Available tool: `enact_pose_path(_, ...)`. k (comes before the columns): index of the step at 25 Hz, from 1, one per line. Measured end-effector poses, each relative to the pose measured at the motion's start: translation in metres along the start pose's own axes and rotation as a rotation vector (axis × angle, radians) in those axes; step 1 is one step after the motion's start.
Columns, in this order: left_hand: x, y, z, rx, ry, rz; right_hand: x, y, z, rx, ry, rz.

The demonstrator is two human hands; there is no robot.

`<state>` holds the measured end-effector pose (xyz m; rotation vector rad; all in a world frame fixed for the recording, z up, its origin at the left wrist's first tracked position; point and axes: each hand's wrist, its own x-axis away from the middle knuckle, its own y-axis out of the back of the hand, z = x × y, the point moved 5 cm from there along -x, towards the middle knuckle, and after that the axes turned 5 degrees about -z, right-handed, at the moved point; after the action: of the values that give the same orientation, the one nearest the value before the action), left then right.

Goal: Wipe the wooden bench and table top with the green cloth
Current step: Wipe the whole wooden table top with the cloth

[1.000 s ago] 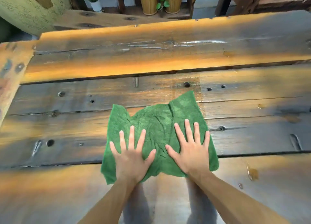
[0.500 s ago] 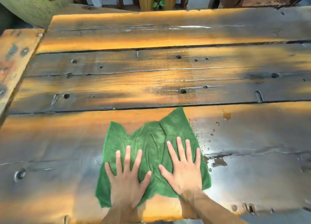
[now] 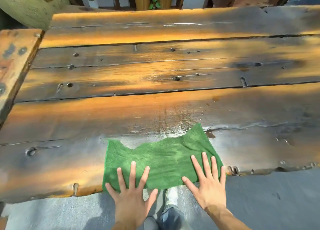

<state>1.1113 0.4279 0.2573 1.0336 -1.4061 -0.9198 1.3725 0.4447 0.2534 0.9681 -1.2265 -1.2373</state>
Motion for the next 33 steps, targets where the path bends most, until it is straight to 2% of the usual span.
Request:
enact_pose_path(2,-0.009,0.002,-0.012,0.015,0.019,-0.013,-0.002,0.001,-0.013,0.004,-0.037,0.023)
enact_pose_path(5,-0.040,0.008,-0.029,0.020,0.020,-0.030,-0.027,0.005,-0.018,-0.014,-0.190,0.064)
enact_pose_path(10,-0.107,0.024,-0.049,-0.041,-0.090,-0.090,-0.078,0.016,-0.025,0.012,-0.301,0.071)
enact_pose_path(17,-0.202,0.051,-0.073,-0.080,-0.125,-0.136,-0.191,0.031,-0.047,0.039,-0.242,0.009)
enact_pose_path(21,-0.283,0.075,-0.090,-0.087,-0.059,-0.161,-0.291,0.048,-0.056,0.027,-0.172,0.020)
enact_pose_path(26,-0.391,0.107,-0.111,-0.084,0.047,-0.219,-0.416,0.062,-0.061,0.066,-0.113,-0.045)
enact_pose_path(30,-0.475,0.132,-0.117,-0.085,0.103,-0.171,-0.501,0.073,-0.059,0.043,-0.060,0.007)
enact_pose_path(33,-0.529,0.152,-0.119,-0.027,0.111,-0.177,-0.561,0.082,-0.055,0.047,-0.038,-0.021)
